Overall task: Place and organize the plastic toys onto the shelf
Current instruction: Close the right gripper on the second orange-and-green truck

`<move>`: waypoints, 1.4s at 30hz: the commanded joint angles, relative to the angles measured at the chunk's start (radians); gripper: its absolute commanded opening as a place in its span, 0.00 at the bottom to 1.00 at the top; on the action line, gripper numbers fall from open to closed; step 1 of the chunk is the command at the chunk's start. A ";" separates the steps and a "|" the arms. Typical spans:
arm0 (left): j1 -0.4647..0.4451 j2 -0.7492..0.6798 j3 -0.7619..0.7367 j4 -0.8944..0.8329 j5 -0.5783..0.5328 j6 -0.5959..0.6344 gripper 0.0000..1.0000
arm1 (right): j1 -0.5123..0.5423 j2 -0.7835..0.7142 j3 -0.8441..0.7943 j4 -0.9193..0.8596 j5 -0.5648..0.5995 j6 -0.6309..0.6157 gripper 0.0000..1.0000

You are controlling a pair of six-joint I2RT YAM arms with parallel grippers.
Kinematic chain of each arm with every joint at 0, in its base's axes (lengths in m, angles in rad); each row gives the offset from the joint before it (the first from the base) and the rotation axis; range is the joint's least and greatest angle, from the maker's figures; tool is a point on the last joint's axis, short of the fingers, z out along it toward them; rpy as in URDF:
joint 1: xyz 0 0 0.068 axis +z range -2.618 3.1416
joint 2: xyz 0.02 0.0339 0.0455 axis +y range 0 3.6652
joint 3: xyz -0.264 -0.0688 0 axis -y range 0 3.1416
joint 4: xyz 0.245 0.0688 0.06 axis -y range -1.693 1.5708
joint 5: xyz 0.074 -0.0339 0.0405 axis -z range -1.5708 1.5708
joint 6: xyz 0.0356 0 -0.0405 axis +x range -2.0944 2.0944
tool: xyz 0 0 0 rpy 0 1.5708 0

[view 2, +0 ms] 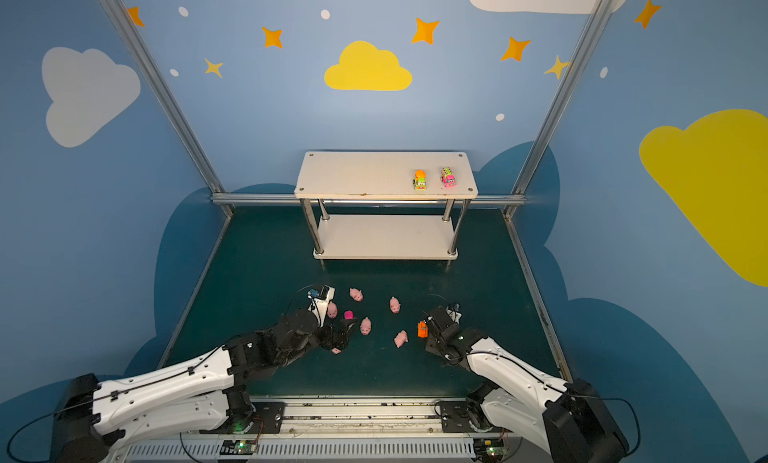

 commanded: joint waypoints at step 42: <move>0.013 -0.061 0.006 -0.061 -0.017 0.022 1.00 | 0.056 0.061 -0.021 0.035 0.043 0.030 0.32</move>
